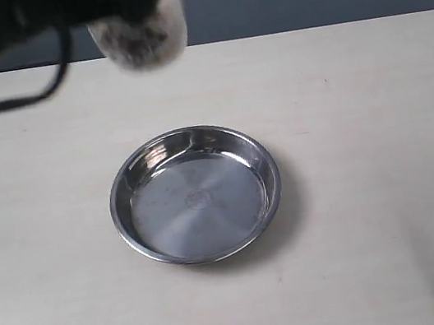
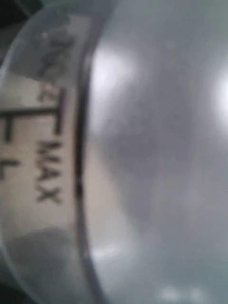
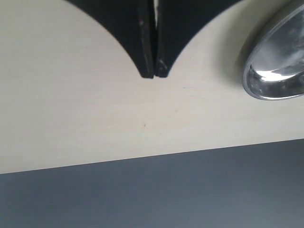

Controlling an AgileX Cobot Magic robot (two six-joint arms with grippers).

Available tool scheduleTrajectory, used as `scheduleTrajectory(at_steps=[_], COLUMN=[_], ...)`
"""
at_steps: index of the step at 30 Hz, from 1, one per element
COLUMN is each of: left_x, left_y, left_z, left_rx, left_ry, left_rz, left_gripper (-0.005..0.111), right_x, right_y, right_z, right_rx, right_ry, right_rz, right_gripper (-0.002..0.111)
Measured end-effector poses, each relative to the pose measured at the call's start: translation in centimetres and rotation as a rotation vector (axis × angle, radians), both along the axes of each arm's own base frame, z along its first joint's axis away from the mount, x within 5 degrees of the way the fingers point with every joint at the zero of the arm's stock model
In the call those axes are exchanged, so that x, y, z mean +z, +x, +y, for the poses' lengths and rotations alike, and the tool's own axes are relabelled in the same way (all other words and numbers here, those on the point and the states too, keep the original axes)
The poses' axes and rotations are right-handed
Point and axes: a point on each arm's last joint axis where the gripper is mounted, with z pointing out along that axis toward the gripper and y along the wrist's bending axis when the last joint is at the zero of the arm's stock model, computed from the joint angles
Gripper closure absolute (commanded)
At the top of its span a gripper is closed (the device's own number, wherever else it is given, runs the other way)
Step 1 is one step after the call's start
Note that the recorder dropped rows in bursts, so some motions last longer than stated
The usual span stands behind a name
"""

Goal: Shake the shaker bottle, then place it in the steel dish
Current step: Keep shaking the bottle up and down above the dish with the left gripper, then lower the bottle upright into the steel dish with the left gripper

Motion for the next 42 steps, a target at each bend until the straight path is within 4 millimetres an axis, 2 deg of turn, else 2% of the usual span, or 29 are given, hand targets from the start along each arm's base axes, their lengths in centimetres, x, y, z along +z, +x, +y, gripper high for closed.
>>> scheduleTrajectory(at_steps=[1,3,5,7,8,9,10,11,13,14,15,17,18,19,20,23,24,25,26,27,29,30,31,32,33,36,38,40,42], left_x=[1.1,0.3,-4.7,-11.4,-13.6,-14.0,-12.8,-10.5,-5.6,-2.4,-2.2,-6.8,-11.3,-12.2,-11.5,-1.0,0.4,0.1,-1.9,-6.1,-11.8,-13.6,-14.2,-14.2,-13.0,-6.5,-3.4,-3.1,-5.8], left_y=[-0.4,-0.5,0.3,1.0,1.1,0.9,0.9,0.8,0.5,-0.2,-0.4,0.4,0.9,0.8,0.7,-0.6,-1.0,-1.0,-0.4,0.5,1.2,1.2,1.1,1.1,1.1,0.9,0.3,0.1,0.5], left_z=[0.2,0.2,-0.1,0.0,0.1,0.2,0.1,-0.2,-0.8,-0.9,-1.0,-1.2,-1.1,-1.0,-1.1,-1.9,-1.9,-2.0,-2.2,-2.5,-2.5,-2.5,-2.4,-2.4,-2.5,-2.9,-2.9,-2.9,-3.1], left_rx=[0.000,0.005,0.021,0.059,0.075,0.084,0.079,0.056,-0.006,-0.053,-0.061,-0.034,0.013,0.020,0.011,-0.113,-0.128,-0.129,-0.116,-0.089,-0.049,-0.038,-0.031,-0.031,-0.042,-0.097,-0.129,-0.136,-0.127], left_ry=[-0.010,0.008,0.083,0.218,0.265,0.283,0.257,0.203,0.080,-0.006,-0.017,0.033,0.112,0.134,0.116,-0.095,-0.110,-0.100,-0.063,0.006,0.108,0.148,0.165,0.167,0.138,0.001,-0.057,-0.061,-0.020], left_rz=[-0.032,-0.005,0.155,0.383,0.460,0.485,0.446,0.363,0.175,0.052,0.045,0.204,0.372,0.407,0.382,-0.003,-0.055,-0.048,0.018,0.156,0.349,0.412,0.436,0.437,0.394,0.165,0.053,0.036,0.117], left_gripper=[0.106,0.106,0.106,0.106,0.106,0.106,0.106,0.106,0.106,0.106,0.106,0.106,0.106,0.106,0.106,0.106,0.106,0.106,0.106,0.106,0.106,0.106,0.106,0.106,0.106,0.106,0.106,0.106,0.106], right_x=[0.0,0.0,0.0,0.0,0.0,0.0,0.0,0.0,0.0,0.0,0.0,0.0,0.0,0.0,0.0,0.0,0.0,0.0,0.0,0.0,0.0,0.0,0.0,0.0,0.0,0.0,0.0,0.0,0.0], right_y=[0.0,0.0,0.0,0.0,0.0,0.0,0.0,0.0,0.0,0.0,0.0,0.0,0.0,0.0,0.0,0.0,0.0,0.0,0.0,0.0,0.0,0.0,0.0,0.0,0.0,0.0,0.0,0.0,0.0], right_z=[0.0,0.0,0.0,0.0,0.0,0.0,0.0,0.0,0.0,0.0,0.0,0.0,0.0,0.0,0.0,0.0,0.0,0.0,0.0,0.0,0.0,0.0,0.0,0.0,0.0,0.0,0.0,0.0,0.0], right_rx=[0.000,0.000,0.000,0.000,0.000,0.000,0.000,0.000,0.000,0.000,0.000,0.000,0.000,0.000,0.000,0.000,0.000,0.000,0.000,0.000,0.000,0.000,0.000,0.000,0.000,0.000,0.000,0.000,0.000], right_ry=[0.000,0.000,0.000,0.000,0.000,0.000,0.000,0.000,0.000,0.000,0.000,0.000,0.000,0.000,0.000,0.000,0.000,0.000,0.000,0.000,0.000,0.000,0.000,0.000,0.000,0.000,0.000,0.000,0.000], right_rz=[0.000,0.000,0.000,0.000,0.000,0.000,0.000,0.000,0.000,0.000,0.000,0.000,0.000,0.000,0.000,0.000,0.000,0.000,0.000,0.000,0.000,0.000,0.000,0.000,0.000,0.000,0.000,0.000,0.000], right_gripper=[0.109,0.109,0.109,0.109,0.109,0.109,0.109,0.109,0.109,0.109,0.109,0.109,0.109,0.109,0.109,0.109,0.109,0.109,0.109,0.109,0.109,0.109,0.109,0.109,0.109,0.109,0.109,0.109,0.109])
